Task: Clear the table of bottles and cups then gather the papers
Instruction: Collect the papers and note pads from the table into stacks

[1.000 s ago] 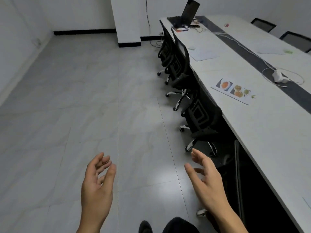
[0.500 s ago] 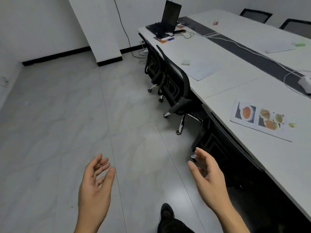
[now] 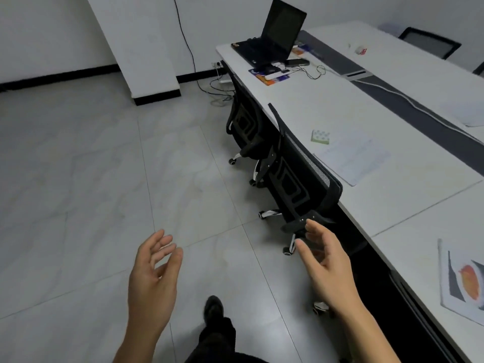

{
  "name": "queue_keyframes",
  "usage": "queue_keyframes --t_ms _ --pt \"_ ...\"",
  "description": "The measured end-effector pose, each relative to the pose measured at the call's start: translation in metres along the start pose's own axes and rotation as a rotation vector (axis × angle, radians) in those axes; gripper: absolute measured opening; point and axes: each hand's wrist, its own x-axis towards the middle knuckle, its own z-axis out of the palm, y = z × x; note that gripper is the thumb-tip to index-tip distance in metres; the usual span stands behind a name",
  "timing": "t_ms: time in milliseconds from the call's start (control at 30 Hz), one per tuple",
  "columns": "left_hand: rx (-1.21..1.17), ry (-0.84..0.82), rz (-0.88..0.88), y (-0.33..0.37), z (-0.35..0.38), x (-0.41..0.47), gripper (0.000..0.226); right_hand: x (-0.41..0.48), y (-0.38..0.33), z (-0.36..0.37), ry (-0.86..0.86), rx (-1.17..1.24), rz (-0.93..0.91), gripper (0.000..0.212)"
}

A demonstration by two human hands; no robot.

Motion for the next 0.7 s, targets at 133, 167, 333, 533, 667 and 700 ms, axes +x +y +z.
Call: queue_keyframes --t_ms 133,167,333,533,667,700 --pt "-0.015 -0.117 0.007 0.043 0.047 0.125 0.036 0.082 -0.032 0.012 0.101 0.014 0.044 0.046" --pt "-0.014 -0.156 0.022 0.057 0.062 0.155 0.036 0.102 -0.04 0.011 0.149 0.024 0.06 0.045" --pt "0.04 -0.367 0.139 0.106 0.154 0.265 0.039 0.172 -0.045 -0.002 0.337 0.109 0.192 0.044" --pt "0.118 -0.584 0.233 0.12 0.297 0.331 0.038 0.258 -0.002 -0.022 0.508 0.149 0.294 0.042" --pt "0.198 -0.763 0.248 0.128 0.386 0.362 0.045 0.321 0.029 -0.043 0.603 0.15 0.361 0.039" --pt "0.211 -0.802 0.254 0.133 0.406 0.372 0.047 0.338 0.036 -0.049 0.616 0.147 0.379 0.039"
